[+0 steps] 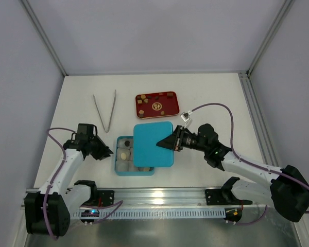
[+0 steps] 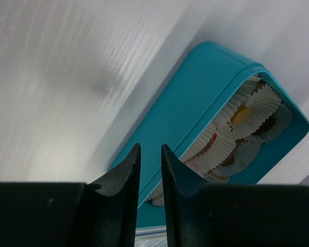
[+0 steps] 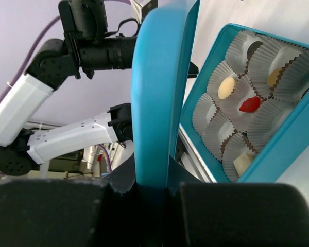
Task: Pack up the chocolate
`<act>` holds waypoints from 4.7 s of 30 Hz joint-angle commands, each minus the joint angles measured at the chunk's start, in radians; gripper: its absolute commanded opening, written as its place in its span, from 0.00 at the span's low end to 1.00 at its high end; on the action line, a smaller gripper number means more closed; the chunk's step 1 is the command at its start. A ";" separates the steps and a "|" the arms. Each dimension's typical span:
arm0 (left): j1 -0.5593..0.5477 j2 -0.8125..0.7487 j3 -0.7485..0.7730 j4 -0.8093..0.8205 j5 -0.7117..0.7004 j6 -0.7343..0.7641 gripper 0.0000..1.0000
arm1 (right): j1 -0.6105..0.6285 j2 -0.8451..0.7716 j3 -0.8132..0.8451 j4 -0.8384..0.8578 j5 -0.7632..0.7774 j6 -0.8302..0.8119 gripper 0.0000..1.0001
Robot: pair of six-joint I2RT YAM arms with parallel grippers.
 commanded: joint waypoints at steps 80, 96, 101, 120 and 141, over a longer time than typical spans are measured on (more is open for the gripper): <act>-0.155 0.207 -0.076 0.376 0.087 -0.135 0.12 | 0.028 0.699 -0.017 0.961 -0.111 0.298 0.04; -0.155 0.205 -0.075 0.365 0.086 -0.124 0.13 | 0.035 0.748 -0.002 0.940 -0.102 0.285 0.06; -0.155 0.204 -0.073 0.360 0.083 -0.121 0.12 | 0.035 0.743 -0.008 0.920 -0.094 0.280 0.13; -0.155 0.208 -0.075 0.351 0.080 -0.107 0.12 | 0.003 0.722 -0.064 0.935 -0.079 0.300 0.25; -0.155 0.196 -0.073 0.331 0.078 -0.093 0.13 | -0.080 0.653 -0.144 0.879 -0.088 0.280 0.29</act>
